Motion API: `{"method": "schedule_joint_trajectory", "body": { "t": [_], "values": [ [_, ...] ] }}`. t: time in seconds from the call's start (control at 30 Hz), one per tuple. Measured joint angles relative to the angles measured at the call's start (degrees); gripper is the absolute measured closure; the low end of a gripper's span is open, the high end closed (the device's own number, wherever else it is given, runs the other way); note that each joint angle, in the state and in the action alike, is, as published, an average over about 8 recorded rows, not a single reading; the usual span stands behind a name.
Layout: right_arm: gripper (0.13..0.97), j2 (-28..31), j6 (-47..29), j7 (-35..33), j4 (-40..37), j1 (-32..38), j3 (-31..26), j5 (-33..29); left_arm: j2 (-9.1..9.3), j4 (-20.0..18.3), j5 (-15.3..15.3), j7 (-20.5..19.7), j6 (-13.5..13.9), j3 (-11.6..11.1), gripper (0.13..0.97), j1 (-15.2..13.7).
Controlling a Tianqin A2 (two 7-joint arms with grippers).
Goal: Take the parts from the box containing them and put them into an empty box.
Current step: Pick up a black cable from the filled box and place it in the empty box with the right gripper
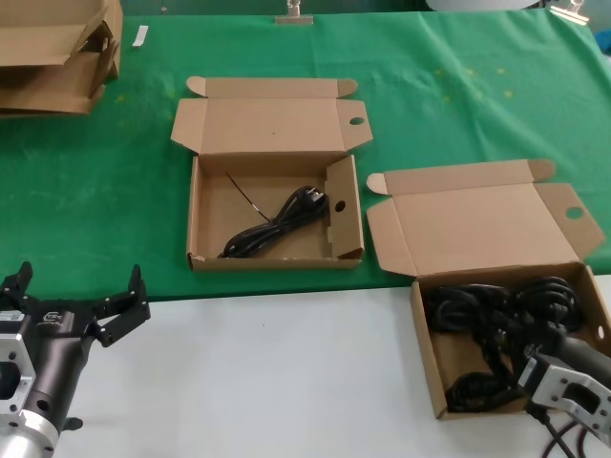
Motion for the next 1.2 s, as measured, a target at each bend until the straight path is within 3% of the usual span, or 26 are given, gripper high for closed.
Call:
{"method": "schedule_joint_trajectory", "body": {
  "t": [0.17, 0.43, 1.2],
  "values": [
    [0.715, 0.36, 0.22, 0.06, 0.56, -0.69, 0.09, 0.42, 0.0, 0.0, 0.0, 0.0, 0.0, 0.0, 0.132, 0.0],
    [0.848, 1.4, 0.47, 2.06, 2.72, -2.5, 0.75, -0.24, 0.0, 0.0, 0.0, 0.0, 0.0, 0.0, 0.132, 0.0],
    [0.883, 3.81, -3.39, 16.04, 18.98, -8.7, 9.35, -10.5, 0.0, 0.0, 0.0, 0.0, 0.0, 0.0, 0.132, 0.0]
  ]
}}
